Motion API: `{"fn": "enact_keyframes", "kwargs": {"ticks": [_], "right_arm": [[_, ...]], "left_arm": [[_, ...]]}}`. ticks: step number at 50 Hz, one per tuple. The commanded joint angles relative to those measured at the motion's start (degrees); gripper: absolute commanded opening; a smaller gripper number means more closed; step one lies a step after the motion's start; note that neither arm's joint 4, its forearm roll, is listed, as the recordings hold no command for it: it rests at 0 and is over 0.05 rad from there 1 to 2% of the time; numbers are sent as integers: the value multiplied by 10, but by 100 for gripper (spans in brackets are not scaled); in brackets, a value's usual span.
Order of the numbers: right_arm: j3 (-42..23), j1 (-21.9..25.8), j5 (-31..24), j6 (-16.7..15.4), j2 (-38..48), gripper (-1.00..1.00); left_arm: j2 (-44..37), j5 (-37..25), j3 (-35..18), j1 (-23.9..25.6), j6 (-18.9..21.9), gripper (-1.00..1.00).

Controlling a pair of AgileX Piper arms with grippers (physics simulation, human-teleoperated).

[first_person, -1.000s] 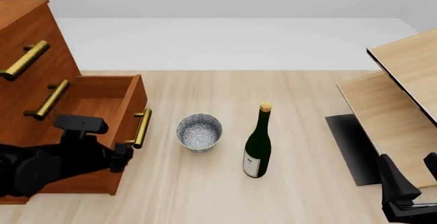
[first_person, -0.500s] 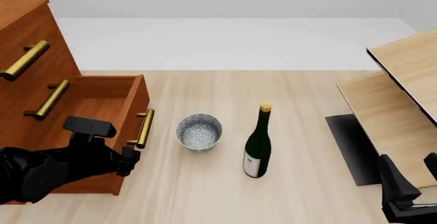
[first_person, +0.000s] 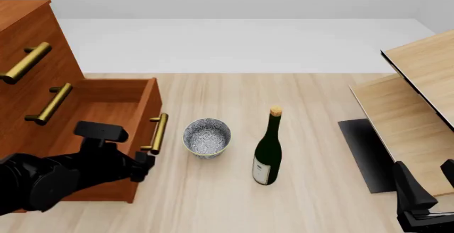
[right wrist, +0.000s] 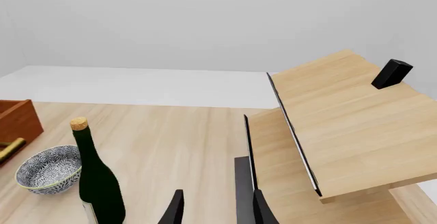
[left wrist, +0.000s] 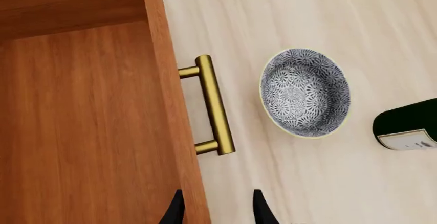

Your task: Put the wine bottle in the bottom drawer of the cabinet.

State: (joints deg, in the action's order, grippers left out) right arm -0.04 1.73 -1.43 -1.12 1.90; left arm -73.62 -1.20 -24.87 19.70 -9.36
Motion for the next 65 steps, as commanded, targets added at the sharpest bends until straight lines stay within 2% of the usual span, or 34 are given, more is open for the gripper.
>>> {"fn": "enact_keyframes", "kwargs": {"ticks": [1,19,32,39,44,49,58,61,65], "right_arm": [[0,0,-1,-1,-1,100],[0,0,-3,-2,-2,100],[0,0,0,-2,0,100],[0,1,-2,-3,-1,100],[0,2,-1,-4,0,100],[0,3,-1,-7,1,100],[0,4,0,-9,2,100],[0,5,1,-10,3,100],[0,6,2,-10,6,100]], "left_arm": [[-22,9,20,22,-13,100],[-4,-10,10,54,-22,100],[28,-42,-2,64,-12,100],[78,-104,-39,59,8,100],[116,-153,-72,54,40,100],[144,-196,-108,55,48,100],[168,-237,-160,71,54,100],[178,-247,-183,71,71,100],[182,-249,-204,74,74,100]]}}
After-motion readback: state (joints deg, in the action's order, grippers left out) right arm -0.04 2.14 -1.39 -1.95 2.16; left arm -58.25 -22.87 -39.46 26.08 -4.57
